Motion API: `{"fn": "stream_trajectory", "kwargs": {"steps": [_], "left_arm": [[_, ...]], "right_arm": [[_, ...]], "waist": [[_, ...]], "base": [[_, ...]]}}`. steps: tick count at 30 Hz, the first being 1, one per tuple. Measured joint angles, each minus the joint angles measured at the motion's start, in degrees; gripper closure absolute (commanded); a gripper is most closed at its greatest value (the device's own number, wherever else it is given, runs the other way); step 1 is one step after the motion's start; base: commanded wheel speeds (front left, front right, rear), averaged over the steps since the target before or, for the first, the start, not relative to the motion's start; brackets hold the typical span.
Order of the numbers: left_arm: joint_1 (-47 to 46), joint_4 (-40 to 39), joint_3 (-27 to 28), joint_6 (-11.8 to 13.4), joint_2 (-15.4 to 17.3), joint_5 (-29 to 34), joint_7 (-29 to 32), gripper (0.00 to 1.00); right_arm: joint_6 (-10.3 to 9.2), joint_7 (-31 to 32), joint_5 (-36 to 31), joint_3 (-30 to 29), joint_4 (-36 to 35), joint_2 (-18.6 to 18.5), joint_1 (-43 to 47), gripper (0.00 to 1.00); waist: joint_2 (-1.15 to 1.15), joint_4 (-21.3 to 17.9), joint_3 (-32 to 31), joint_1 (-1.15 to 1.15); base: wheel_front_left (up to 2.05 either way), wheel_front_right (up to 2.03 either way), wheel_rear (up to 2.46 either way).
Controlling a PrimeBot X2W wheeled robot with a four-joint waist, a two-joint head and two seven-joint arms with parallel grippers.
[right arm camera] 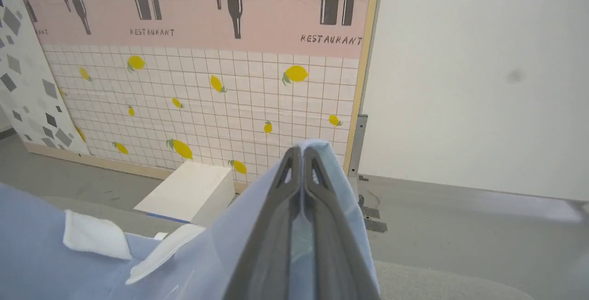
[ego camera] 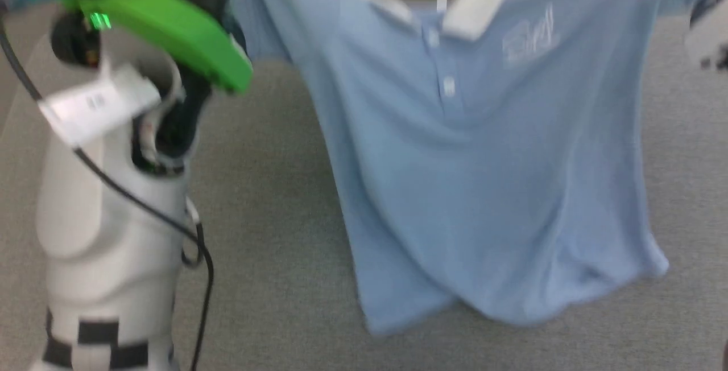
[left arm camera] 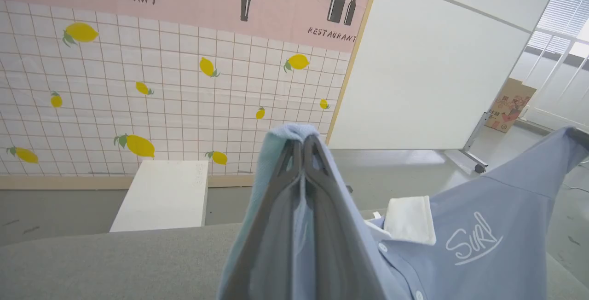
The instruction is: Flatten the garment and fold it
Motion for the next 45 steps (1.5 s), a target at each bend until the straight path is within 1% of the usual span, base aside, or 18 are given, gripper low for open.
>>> {"fn": "stream_trajectory", "kwargs": {"steps": [3,5,8,10,13,14,18,22,26,28,32,34,37,41,45], "left_arm": [[-8.1,5.57,0.67,1.2,0.12,1.83,-0.76,1.0],[-12.55,9.29,0.89,1.93,0.57,3.14,-1.79,1.0],[-18.48,15.79,1.43,3.34,2.13,5.83,-3.2,1.0],[-21.67,20.12,1.36,3.41,3.25,6.47,-3.32,1.0],[-24.94,24.81,1.24,3.26,3.32,6.11,-2.87,1.0],[-25.8,26.01,1.19,2.88,3.15,5.84,-2.6,1.0],[-27.75,28.69,0.8,2.21,2.5,5.04,-2.04,1.0],[-29.04,29.94,0.01,1.99,2.36,5.02,-0.33,1.0],[-31.09,29.71,-0.09,2.41,2.35,4.76,1.99,1.0],[-33.07,28.78,-0.26,2.74,2.32,4.8,1.91,1.0],[-36.81,27.3,-0.2,4.34,1.83,5.37,-0.19,1.0],[-39.0,26.88,-0.13,5.35,1.29,5.92,-2.81,1.0],[-44.34,25.58,0.67,7.45,-0.16,6.65,-9.15,1.0],[-50.65,26.15,1.56,8.14,-1.92,6.72,-17.31,1.0],[-54.74,28.87,2.05,7.89,-2.86,6.48,-23.06,1.0]], "right_arm": [[0.0,-0.98,-2.31,1.6,4.04,1.54,-7.45,1.0],[0.0,-2.0,-3.85,1.41,7.44,2.49,-11.56,1.0],[0.0,-3.74,-7.2,0.8,13.15,3.28,-17.27,1.0],[0.0,-4.13,-9.2,-0.37,17.69,4.13,-20.41,1.0],[0.0,-4.39,-11.81,-0.31,22.45,4.81,-23.39,1.0],[0.0,-4.38,-12.37,-0.21,23.73,5.06,-24.21,1.0],[0.0,-3.74,-12.92,0.51,27.13,5.75,-26.77,1.0],[-0.01,-1.47,-12.73,1.63,28.86,5.83,-29.06,1.0],[0.0,3.21,-11.27,1.19,29.88,6.34,-31.41,1.0],[0.0,4.41,-11.16,0.9,29.56,6.46,-33.22,1.0],[0.0,4.31,-11.34,-0.79,28.47,7.05,-36.68,1.0],[0.0,3.48,-12.14,-1.94,27.88,7.31,-38.47,1.0],[0.0,0.35,-14.37,-4.05,26.02,7.3,-42.9,1.0],[-0.01,-4.91,-18.08,-5.69,25.09,7.4,-47.78,1.0],[-0.01,-8.8,-20.83,-6.89,25.53,7.25,-50.48,1.0]], "waist": [[0.0,-0.9,-2.47,0.0],[0.0,-1.53,-3.99,0.0],[0.0,-2.56,-6.14,0.0],[0.0,-3.27,-7.59,0.0],[0.0,-4.12,-9.43,0.0],[0.0,-4.36,-10.0,0.0],[0.0,-5.09,-11.42,0.0],[0.0,-5.5,-10.81,0.0],[0.0,-5.81,-8.49,0.0],[0.0,-5.96,-6.63,0.0],[0.0,-6.16,-2.42,0.0],[0.0,-6.26,0.17,0.0],[0.0,-6.31,4.19,0.0],[0.0,-6.21,9.88,0.01],[0.0,-5.85,15.3,0.02]], "base": [[0.0,0.0,0.0],[0.0,0.0,0.0],[0.0,0.0,0.0],[0.0,0.0,0.0],[0.0,0.0,0.0],[0.0,0.0,0.0],[0.0,0.0,0.0],[0.0,0.0,0.0],[0.0,0.0,0.0],[0.0,0.0,0.0],[0.0,0.0,0.0],[0.0,0.0,0.0],[0.0,0.0,0.0],[0.0,0.0,0.0],[0.0,0.0,0.0]]}}
